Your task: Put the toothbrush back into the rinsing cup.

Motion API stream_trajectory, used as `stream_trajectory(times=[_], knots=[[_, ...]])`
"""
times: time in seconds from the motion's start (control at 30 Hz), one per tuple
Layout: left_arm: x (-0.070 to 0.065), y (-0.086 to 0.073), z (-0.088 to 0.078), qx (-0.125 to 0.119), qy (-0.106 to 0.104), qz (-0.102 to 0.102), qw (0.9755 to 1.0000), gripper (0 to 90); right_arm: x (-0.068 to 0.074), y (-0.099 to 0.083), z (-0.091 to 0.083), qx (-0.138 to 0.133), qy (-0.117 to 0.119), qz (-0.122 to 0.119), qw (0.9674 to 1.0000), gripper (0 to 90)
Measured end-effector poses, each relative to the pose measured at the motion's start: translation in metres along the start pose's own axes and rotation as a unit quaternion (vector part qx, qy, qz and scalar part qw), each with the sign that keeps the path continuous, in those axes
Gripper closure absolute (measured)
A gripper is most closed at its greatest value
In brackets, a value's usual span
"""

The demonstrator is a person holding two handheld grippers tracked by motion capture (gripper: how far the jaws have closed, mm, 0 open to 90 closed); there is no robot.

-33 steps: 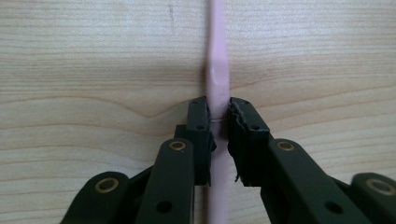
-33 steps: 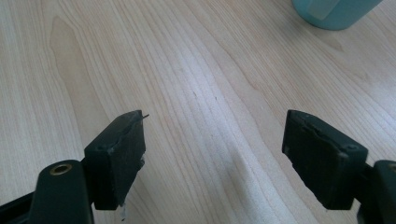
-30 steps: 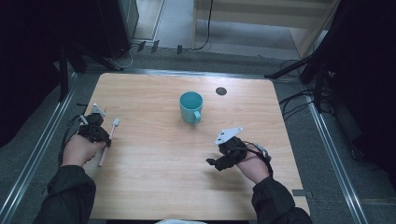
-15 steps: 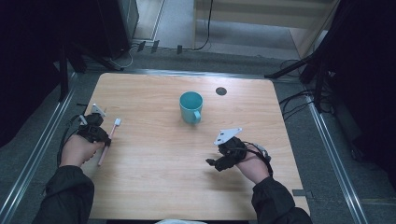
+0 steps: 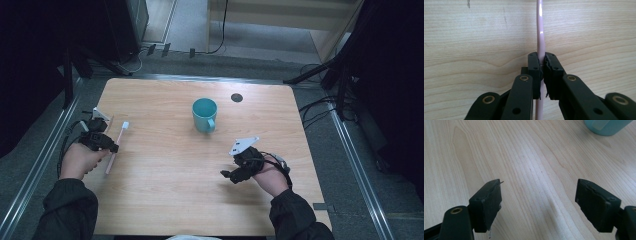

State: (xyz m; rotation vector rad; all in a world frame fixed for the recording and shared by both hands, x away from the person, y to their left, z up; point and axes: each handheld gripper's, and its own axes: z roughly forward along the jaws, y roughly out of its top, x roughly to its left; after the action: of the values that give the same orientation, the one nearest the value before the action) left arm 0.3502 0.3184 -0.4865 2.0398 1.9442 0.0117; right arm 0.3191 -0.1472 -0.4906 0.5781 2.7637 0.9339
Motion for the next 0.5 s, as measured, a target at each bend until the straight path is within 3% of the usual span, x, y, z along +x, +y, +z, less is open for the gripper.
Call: stream_trajectory(times=[0.13, 0.23, 0.5], knots=[[-0.004, -0.001, -0.010, -0.021, -0.008, 0.011, 0.9997, 83.8, 0.000, 0.000, 0.001, 0.000, 0.002, -0.002, 1.0000, 21.7], [-0.006, -0.002, -0.017, -0.052, -0.020, 0.017, 0.9983, 83.9, 0.000, 0.000, 0.001, 0.001, 0.002, -0.003, 1.0000, 21.7], [-0.016, -0.003, -0.030, -0.108, -0.048, 0.040, 0.9921, 83.9, 0.000, 0.000, 0.001, 0.001, 0.003, -0.002, 1.0000, 21.6]])
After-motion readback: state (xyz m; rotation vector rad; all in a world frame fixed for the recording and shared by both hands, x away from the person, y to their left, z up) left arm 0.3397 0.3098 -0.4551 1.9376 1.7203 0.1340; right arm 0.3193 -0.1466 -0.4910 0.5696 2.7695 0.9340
